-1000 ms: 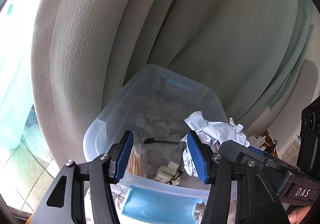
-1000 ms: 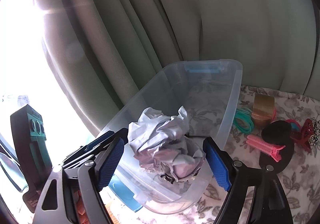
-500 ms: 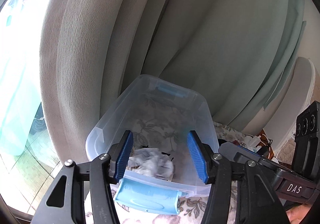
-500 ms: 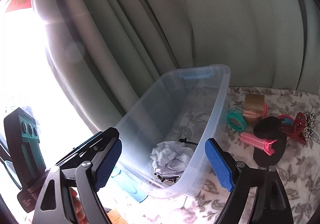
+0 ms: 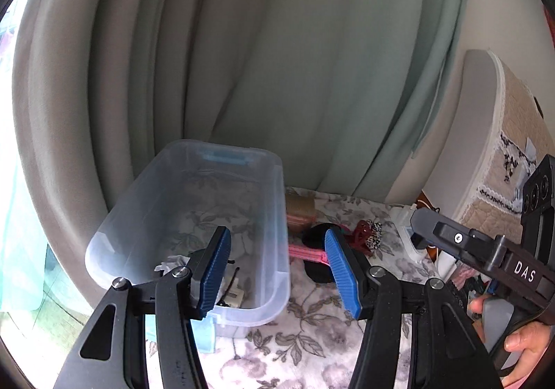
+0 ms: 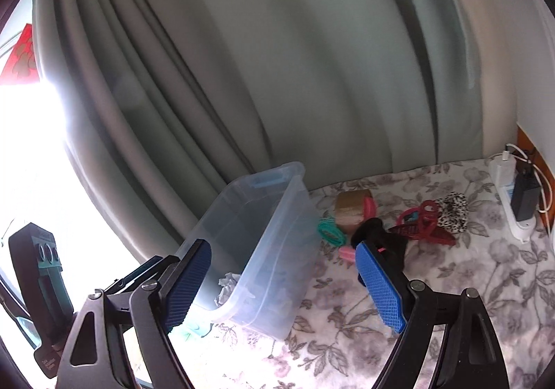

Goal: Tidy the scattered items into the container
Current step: 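Move both tools back toward the black sponge and pink clips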

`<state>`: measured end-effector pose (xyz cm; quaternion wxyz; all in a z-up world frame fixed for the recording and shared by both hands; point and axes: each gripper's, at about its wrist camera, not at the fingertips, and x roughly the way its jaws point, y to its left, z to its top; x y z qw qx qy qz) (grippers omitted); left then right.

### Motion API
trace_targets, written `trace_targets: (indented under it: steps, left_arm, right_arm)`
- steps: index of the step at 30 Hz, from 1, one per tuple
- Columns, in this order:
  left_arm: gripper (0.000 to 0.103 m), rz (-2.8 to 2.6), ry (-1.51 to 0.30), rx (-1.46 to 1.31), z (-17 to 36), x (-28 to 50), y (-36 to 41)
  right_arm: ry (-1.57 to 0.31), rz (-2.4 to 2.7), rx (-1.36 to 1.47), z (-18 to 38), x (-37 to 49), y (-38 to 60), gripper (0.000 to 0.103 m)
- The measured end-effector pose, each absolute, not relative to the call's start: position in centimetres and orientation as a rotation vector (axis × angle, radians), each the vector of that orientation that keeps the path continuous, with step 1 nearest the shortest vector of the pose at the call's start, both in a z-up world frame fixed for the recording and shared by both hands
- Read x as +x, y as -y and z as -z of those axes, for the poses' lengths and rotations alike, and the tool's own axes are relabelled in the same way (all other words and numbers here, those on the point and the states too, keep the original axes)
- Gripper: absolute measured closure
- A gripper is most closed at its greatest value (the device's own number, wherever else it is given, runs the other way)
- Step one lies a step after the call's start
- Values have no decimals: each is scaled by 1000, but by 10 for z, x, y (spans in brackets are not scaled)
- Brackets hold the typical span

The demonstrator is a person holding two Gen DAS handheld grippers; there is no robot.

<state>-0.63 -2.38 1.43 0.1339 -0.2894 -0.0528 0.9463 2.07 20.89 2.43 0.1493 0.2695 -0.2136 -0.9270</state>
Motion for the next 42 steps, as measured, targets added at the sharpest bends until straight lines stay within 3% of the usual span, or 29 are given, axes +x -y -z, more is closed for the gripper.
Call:
trace_targets:
  steps: [10, 19, 33, 42]
  left_arm:
    - [40, -2625, -20, -906, -1, -6, -59]
    - [40, -2605, -100, -1065, 39, -29, -97]
    - [40, -2575, -85, -1195, 103, -82, -135]
    - [41, -2609, -64, -1215, 133, -111, -133]
  right_arm:
    - [790, 2750, 748, -14, 49, -291, 15]
    - [913, 2716, 884, 36, 36, -323, 15]
    - [1001, 2618, 1140, 121, -10, -332, 19]
    - [959, 2556, 1254, 147, -43, -323, 20]
